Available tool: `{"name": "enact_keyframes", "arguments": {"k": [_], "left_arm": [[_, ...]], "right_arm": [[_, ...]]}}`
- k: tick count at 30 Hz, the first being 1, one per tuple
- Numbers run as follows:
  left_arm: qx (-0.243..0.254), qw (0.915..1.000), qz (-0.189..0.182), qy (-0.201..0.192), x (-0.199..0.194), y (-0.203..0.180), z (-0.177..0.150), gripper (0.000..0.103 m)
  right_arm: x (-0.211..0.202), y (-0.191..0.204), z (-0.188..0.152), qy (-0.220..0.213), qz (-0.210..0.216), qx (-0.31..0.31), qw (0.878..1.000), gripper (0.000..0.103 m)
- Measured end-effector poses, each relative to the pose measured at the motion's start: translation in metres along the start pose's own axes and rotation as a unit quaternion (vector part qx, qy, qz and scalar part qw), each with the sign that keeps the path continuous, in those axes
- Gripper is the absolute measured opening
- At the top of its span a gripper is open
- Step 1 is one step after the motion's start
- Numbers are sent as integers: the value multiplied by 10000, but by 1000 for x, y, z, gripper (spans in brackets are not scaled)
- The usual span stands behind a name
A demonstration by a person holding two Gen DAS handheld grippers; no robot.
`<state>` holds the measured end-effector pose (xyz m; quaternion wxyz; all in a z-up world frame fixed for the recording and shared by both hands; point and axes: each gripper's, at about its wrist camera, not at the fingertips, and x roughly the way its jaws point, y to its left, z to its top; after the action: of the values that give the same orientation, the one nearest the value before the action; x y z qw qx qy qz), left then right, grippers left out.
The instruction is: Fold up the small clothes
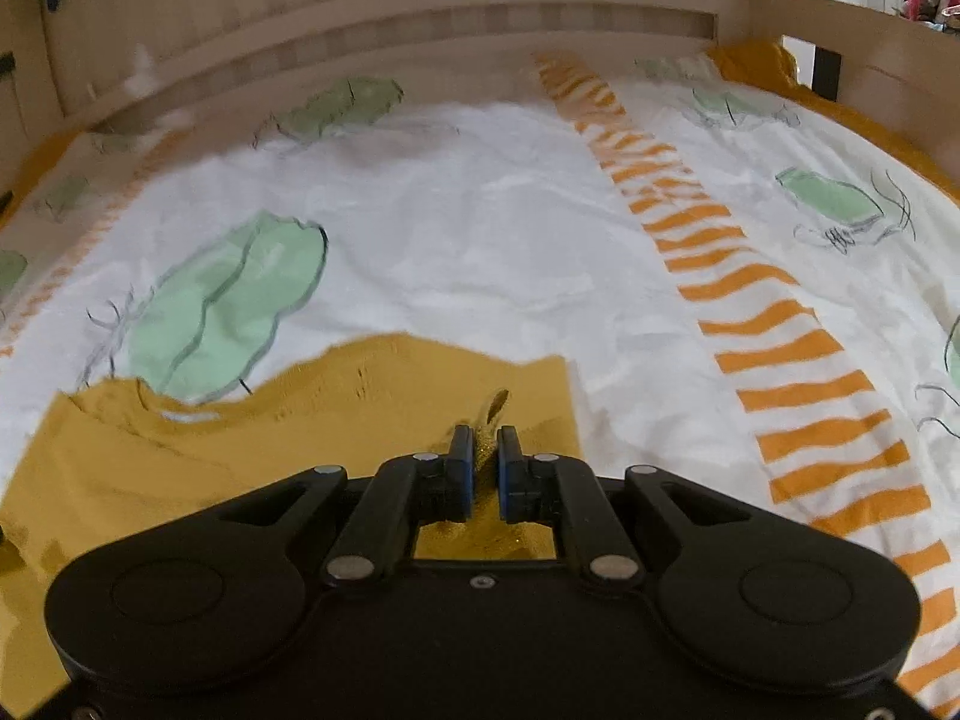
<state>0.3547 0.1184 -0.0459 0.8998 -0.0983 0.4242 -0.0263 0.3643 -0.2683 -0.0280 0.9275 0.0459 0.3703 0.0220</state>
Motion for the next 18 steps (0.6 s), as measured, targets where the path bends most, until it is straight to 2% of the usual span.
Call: {"name": "enact_keyframes", "arguments": {"k": [2,4,5,7,8,10,12,15,18], "left_arm": [[-22,10000,9,-12,0,0,1,68],[-23,10000,6,-14,0,0,1,68],[-17,10000,-1,-14,0,-1,1,68],[-5,10000,-25,-19,0,-2,1,68],[8,10000,-41,-15,0,-3,1,68],[32,10000,-49,-3,0,-3,0,68],[36,10000,-49,8,0,-4,0,68],[26,10000,-51,-4,0,-4,0,68],[35,10000,-91,-4,0,-6,0,68]], "right_arm": [[3,0,-4,366,-115,-33,9993,23],[8,-1,-9,812,-109,-90,9966,23],[9,-3,-12,863,-132,-48,9962,27],[4,-6,-12,778,-194,65,9968,36],[-1,-8,-10,650,-196,94,9977,46],[-9,-12,-7,421,-219,149,9988,54],[-15,-16,-5,190,-199,231,9994,54],[-15,-10,-1,-65,254,147,9995,54],[-9,13,2,-301,651,-287,9970,54]]}}
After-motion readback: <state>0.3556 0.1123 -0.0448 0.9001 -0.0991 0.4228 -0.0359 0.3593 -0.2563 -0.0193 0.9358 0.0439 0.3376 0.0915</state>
